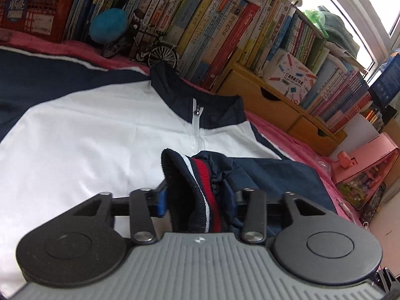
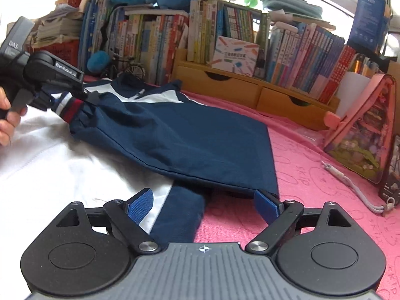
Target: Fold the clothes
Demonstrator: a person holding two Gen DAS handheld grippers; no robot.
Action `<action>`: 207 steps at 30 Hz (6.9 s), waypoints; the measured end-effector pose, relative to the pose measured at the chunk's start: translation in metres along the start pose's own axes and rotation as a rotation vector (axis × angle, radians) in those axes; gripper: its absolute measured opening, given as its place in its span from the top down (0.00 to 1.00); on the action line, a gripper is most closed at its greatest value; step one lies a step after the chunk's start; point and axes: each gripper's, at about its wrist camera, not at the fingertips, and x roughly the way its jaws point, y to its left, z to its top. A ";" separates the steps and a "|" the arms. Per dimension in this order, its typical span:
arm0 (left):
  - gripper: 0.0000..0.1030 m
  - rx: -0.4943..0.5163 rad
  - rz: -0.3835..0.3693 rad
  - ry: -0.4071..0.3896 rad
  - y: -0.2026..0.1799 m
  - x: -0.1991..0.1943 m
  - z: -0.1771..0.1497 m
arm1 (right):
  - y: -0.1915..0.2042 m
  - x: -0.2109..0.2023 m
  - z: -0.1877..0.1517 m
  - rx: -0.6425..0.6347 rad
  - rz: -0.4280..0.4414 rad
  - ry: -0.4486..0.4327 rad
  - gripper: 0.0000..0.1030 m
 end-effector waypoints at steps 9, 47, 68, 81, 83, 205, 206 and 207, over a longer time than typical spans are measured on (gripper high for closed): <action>0.80 0.123 0.108 -0.232 0.005 -0.038 0.064 | -0.001 0.016 -0.006 -0.065 -0.095 -0.005 0.08; 0.49 0.077 0.246 -0.194 0.055 0.009 0.053 | -0.001 0.061 0.024 -0.113 -0.187 -0.028 0.01; 0.23 0.276 0.399 -0.041 0.062 0.046 0.028 | 0.026 0.091 0.041 -0.233 -0.212 -0.053 0.03; 0.08 0.305 0.370 -0.011 0.058 0.049 0.029 | -0.034 0.108 0.016 -0.343 -0.407 0.008 0.01; 0.07 0.308 0.374 -0.010 0.057 0.049 0.029 | -0.026 0.103 0.017 -0.369 -0.419 0.012 0.01; 0.25 0.870 0.139 0.106 -0.221 0.198 -0.026 | -0.017 0.089 -0.004 -0.211 -0.164 0.063 0.93; 0.37 0.834 0.130 0.097 -0.217 0.190 -0.022 | -0.017 0.089 -0.004 -0.214 -0.166 0.063 0.93; 0.38 0.801 0.119 0.088 -0.214 0.181 -0.017 | -0.017 0.089 -0.003 -0.218 -0.169 0.063 0.93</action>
